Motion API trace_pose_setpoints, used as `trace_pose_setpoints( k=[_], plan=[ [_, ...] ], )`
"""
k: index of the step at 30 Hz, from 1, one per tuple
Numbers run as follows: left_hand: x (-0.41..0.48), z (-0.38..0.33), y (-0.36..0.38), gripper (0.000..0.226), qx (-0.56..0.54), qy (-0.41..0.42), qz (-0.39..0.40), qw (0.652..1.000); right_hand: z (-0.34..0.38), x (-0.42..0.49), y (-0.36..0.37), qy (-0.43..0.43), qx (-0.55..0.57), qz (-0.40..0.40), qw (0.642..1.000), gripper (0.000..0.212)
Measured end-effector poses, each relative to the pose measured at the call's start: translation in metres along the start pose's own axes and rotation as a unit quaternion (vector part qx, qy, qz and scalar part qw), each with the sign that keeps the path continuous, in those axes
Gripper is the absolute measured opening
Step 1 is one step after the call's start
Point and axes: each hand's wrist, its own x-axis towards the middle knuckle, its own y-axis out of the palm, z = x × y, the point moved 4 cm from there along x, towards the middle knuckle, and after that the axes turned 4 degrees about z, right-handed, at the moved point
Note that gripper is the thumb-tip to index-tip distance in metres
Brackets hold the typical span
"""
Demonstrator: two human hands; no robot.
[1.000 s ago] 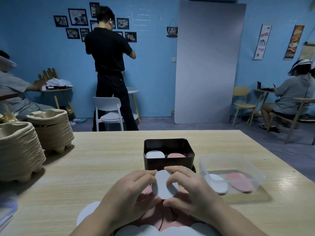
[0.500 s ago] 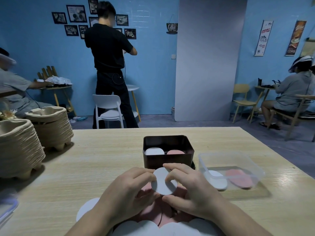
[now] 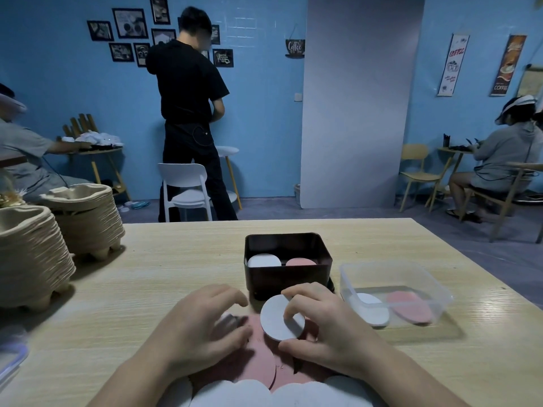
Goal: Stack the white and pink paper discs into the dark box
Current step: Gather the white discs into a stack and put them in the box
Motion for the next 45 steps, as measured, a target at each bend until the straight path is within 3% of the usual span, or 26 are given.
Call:
trace_pose_setpoints(
  k=[9, 15, 22, 28, 32, 38, 45],
  plan=[
    [-0.015, 0.025, -0.008, 0.048, 0.051, -0.070, 0.105, 0.991, 0.001, -0.001, 0.000, 0.004, -0.012, 0.014, 1.000, 0.036],
    [-0.011, 0.017, -0.008, 0.042, 0.002, -0.070, 0.065, 0.995, 0.004, -0.001, -0.001, 0.001, -0.019, 0.022, 1.000, 0.036],
    [-0.001, -0.006, -0.002, 0.031, -0.009, 0.008, -0.019, 1.000, 0.003, 0.001, 0.000, 0.004, -0.024, 0.013, 1.000, 0.034],
    [0.006, -0.020, 0.014, 0.034, 0.029, 0.041, -0.026, 0.998, 0.006, 0.003, 0.001, -0.035, -0.026, -0.007, 0.999, 0.040],
    [0.010, -0.023, 0.021, 0.034, 0.020, 0.068, -0.033, 0.997, 0.010, 0.003, 0.002, -0.064, -0.023, -0.012, 0.998, 0.028],
    [0.008, -0.021, 0.018, 0.050, -0.004, 0.056, -0.040, 0.998, 0.004, 0.002, -0.001, -0.048, -0.019, -0.046, 0.998, 0.030],
    [0.006, -0.015, 0.017, 0.037, -0.013, 0.060, -0.065, 0.996, 0.003, 0.001, -0.002, -0.045, -0.016, -0.055, 0.997, 0.032]
  ],
)
